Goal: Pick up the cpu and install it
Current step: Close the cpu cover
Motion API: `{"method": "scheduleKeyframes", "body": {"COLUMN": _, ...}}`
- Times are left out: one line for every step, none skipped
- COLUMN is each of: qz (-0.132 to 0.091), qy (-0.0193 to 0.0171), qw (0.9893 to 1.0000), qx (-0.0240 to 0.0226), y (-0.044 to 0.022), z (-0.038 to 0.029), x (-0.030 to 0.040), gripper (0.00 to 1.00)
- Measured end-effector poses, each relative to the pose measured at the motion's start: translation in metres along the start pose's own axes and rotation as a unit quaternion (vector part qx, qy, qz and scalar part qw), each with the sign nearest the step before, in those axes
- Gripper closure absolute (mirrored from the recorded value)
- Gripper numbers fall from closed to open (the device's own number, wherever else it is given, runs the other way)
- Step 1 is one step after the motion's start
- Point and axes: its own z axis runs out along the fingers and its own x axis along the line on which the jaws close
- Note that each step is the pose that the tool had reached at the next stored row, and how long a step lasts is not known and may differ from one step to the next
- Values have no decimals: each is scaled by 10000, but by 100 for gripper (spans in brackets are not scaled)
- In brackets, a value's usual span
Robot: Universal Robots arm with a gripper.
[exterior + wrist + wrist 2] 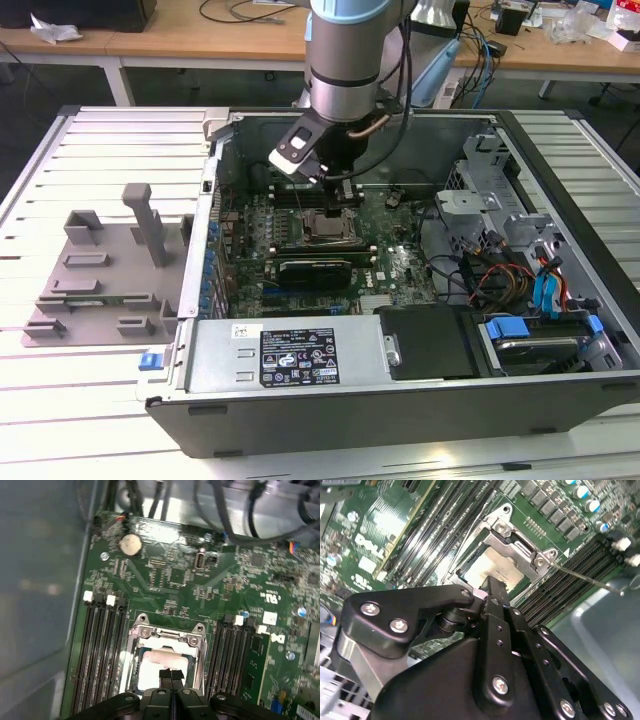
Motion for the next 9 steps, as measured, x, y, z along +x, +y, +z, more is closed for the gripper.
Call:
{"method": "scheduleKeyframes", "body": {"qz": -218, "qy": 2, "qw": 9998, "qx": -2, "y": 0, "z": 1, "x": 0, "gripper": 89}}
{"method": "scheduleKeyframes", "body": {"qz": -452, "qy": 6, "qw": 9990, "qx": -5, "y": 0, "z": 2, "x": 0, "gripper": 89}}
{"method": "scheduleKeyframes", "body": {"qz": -661, "qy": 8, "qw": 9978, "qx": -7, "y": 0, "z": 3, "x": 0, "gripper": 89}}
{"method": "scheduleKeyframes", "body": {"qz": -930, "qy": 12, "qw": 9957, "qx": -10, "y": 0, "z": 4, "x": 0, "gripper": 89}}
{"method": "scheduleKeyframes", "body": {"qz": -1049, "qy": 14, "qw": 9945, "qx": -11, "y": 0, "z": 4, "x": 0, "gripper": 89}}
{"method": "scheduleKeyframes", "body": {"qz": -1163, "qy": 15, "qw": 9932, "qx": -12, "y": 0, "z": 4, "x": 0, "gripper": 89}}
{"method": "scheduleKeyframes", "body": {"qz": -1320, "qy": 17, "qw": 9912, "qx": -14, "y": 0, "z": 5, "x": 0, "gripper": 89}}
{"method": "scheduleKeyframes", "body": {"qz": -1508, "qy": 20, "qw": 9886, "qx": -16, "y": 0, "z": 5, "x": 0, "gripper": 89}}
{"method": "scheduleKeyframes", "body": {"qz": -1657, "qy": 22, "qw": 9862, "qx": -17, "y": 0, "z": 6, "x": 0, "gripper": 89}}
